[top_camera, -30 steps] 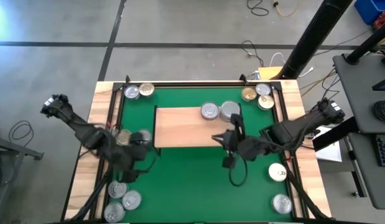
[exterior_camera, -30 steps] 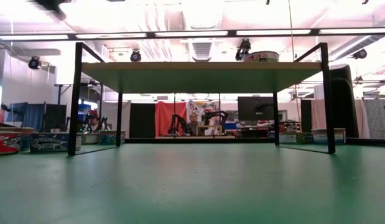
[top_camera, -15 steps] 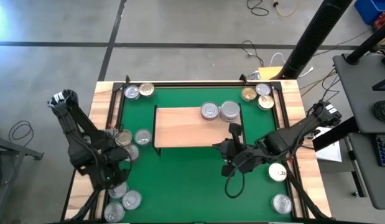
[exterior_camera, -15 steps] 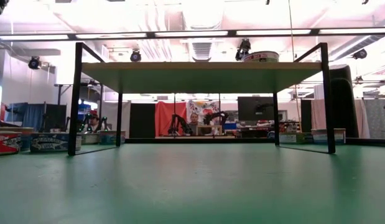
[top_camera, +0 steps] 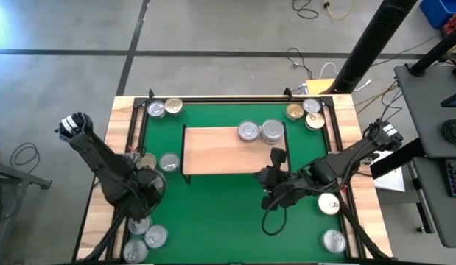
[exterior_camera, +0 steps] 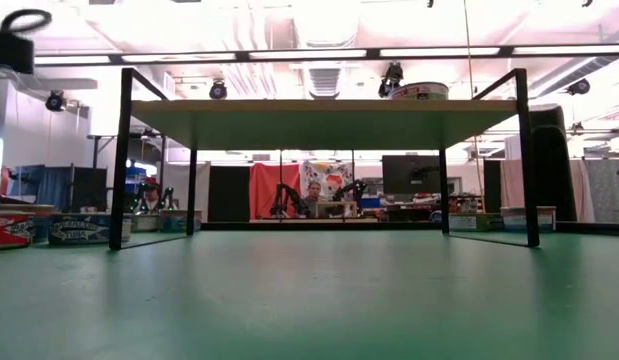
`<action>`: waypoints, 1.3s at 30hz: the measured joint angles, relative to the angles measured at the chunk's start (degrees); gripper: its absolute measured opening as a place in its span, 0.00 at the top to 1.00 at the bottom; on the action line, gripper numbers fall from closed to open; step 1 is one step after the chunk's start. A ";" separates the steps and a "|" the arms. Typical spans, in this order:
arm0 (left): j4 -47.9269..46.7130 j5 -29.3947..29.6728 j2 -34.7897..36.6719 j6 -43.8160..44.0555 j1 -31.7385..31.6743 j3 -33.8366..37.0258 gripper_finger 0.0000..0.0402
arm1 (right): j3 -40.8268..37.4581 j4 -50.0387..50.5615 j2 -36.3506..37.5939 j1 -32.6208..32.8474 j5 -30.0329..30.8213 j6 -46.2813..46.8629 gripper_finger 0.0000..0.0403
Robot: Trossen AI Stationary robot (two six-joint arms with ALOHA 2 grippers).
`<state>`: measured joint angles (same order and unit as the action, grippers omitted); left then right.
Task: Stack canned seafood by type on shelf
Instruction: Stack the red tuna can on top of the red tuna can on the shelf
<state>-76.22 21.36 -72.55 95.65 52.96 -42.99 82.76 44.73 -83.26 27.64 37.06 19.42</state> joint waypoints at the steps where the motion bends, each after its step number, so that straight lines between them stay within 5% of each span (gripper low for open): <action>1: 0.04 -0.25 -1.31 -0.04 -0.60 0.01 0.56 | 0.00 0.08 0.00 0.00 0.00 -0.01 0.97; 17: 2.40 -4.77 -14.55 1.91 -3.40 0.05 0.92 | -0.57 2.04 -0.15 0.24 -0.18 0.41 0.97; 25: 12.25 -1.63 -17.01 -6.79 -3.40 -3.40 0.95 | -2.77 2.05 -0.16 0.24 -0.20 0.55 0.97; 32: 17.20 0.72 -17.42 -25.40 -2.89 -13.15 0.95 | -3.87 1.83 -0.20 0.24 -3.60 0.56 0.97; 39: 4.03 -0.49 -16.47 -15.24 -1.35 -18.02 0.95 | -3.99 1.70 -0.31 1.10 -4.66 1.14 0.97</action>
<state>-72.19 20.87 -89.02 80.41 51.61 -61.01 78.77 46.43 -83.57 28.74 32.40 20.56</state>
